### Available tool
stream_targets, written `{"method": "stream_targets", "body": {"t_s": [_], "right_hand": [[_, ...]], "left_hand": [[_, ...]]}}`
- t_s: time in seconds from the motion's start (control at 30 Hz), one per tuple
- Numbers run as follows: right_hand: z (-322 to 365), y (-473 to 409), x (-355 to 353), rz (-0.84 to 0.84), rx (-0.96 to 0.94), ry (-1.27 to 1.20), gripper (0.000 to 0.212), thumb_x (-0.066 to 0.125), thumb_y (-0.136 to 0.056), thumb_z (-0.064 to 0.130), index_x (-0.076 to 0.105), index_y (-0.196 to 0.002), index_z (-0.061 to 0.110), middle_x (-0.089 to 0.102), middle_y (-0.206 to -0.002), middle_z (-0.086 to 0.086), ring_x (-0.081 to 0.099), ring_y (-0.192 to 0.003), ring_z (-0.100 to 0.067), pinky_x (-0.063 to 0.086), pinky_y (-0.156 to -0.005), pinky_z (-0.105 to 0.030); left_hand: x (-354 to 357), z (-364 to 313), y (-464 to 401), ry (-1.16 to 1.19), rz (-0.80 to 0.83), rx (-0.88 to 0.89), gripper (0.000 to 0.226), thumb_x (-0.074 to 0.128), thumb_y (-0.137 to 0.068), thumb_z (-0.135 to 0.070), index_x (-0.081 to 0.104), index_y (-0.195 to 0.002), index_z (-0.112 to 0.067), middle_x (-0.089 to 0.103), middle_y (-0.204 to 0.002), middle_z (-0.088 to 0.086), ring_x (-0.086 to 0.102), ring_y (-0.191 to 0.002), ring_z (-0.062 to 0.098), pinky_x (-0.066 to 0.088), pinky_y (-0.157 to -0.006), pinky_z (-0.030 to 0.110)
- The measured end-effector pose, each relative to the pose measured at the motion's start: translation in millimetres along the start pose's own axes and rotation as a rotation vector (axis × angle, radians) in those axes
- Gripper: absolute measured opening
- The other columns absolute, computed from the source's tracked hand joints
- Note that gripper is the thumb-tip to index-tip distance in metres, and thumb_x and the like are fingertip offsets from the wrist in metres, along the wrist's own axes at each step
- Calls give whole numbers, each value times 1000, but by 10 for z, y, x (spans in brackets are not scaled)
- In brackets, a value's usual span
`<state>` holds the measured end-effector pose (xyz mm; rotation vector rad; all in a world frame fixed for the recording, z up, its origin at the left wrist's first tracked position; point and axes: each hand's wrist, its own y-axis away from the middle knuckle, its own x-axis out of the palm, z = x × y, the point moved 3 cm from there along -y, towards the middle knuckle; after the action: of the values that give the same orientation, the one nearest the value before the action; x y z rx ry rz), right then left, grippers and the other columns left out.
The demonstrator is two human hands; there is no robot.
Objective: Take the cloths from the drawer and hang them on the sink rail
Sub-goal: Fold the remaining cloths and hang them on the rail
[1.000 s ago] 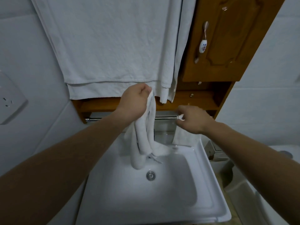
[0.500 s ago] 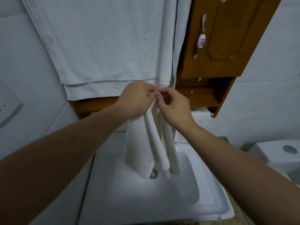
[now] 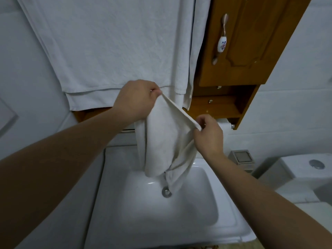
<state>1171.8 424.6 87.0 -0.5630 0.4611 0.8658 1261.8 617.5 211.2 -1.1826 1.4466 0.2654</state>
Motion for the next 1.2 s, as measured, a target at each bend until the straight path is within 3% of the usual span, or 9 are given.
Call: {"method": "stream_targets", "body": {"t_s": [0.17,0.43,0.67,0.87,0.97,1.0,1.07,1.1,1.2], "right_hand": [[-305,156,-20,72,126,77,11,65,-87,15,59,-93,21,60,-87,3,53,-72,-5,35,-56,-17],[-547,308,42,224,191,181,7,64,-87,15,58,-89,18,59,-81,0,52,-69,-12,34,-53,-22],[-769,416,-6,267,286,236,15,69,-85,26,59,-82,16,62,-75,0,55,-64,-12,36,-49,-25],[-712,663,48,636,442,-84,41,84,-72,45,73,-90,9,74,-86,-8,71,-79,-22,57,-65,-31],[-473,636,40,627,427,-225,39,79,-80,40,63,-81,3,58,-74,-18,57,-66,-23,43,-61,-33],[-350,604,24,607,413,-274,30,75,-85,34,62,-83,7,54,-74,-17,53,-64,-20,40,-59,-30],[-82,526,-8,577,377,-326,19,69,-91,27,66,-100,11,64,-88,-10,60,-74,-18,49,-65,-30],[54,491,-26,571,355,-338,22,67,-92,27,67,-113,18,67,-99,-9,63,-79,-19,54,-70,-33],[339,382,-26,572,334,-465,37,68,-91,25,62,-128,29,68,-107,-5,68,-73,-12,58,-63,-26]], "left_hand": [[25,319,8,-61,25,-103,29,49,-98,-32,73,-103,-16,72,-104,9,63,-98,30,44,-84,35],[236,495,153,-126,95,-170,32,43,-101,-33,70,-106,-17,70,-106,7,61,-98,27,34,-76,29],[220,688,173,-85,105,-267,34,43,-101,-32,71,-105,-14,70,-107,10,60,-99,29,41,-82,35],[266,684,242,-76,109,-314,33,42,-102,-31,70,-102,-12,69,-101,9,56,-84,22,42,-75,34],[332,649,271,-64,174,-324,32,43,-101,-32,70,-102,-14,69,-102,7,52,-82,19,40,-74,31],[363,620,286,-59,211,-318,32,44,-101,-32,70,-103,-15,69,-102,6,53,-83,18,40,-74,31],[417,528,328,-50,256,-287,30,45,-100,-32,71,-104,-17,69,-102,4,55,-84,17,41,-74,31],[434,470,347,-45,260,-265,29,45,-100,-32,71,-103,-18,70,-101,2,55,-84,17,41,-74,30],[469,294,386,-11,281,-194,27,47,-99,-34,71,-99,-20,70,-96,0,59,-85,17,45,-74,32]]}}
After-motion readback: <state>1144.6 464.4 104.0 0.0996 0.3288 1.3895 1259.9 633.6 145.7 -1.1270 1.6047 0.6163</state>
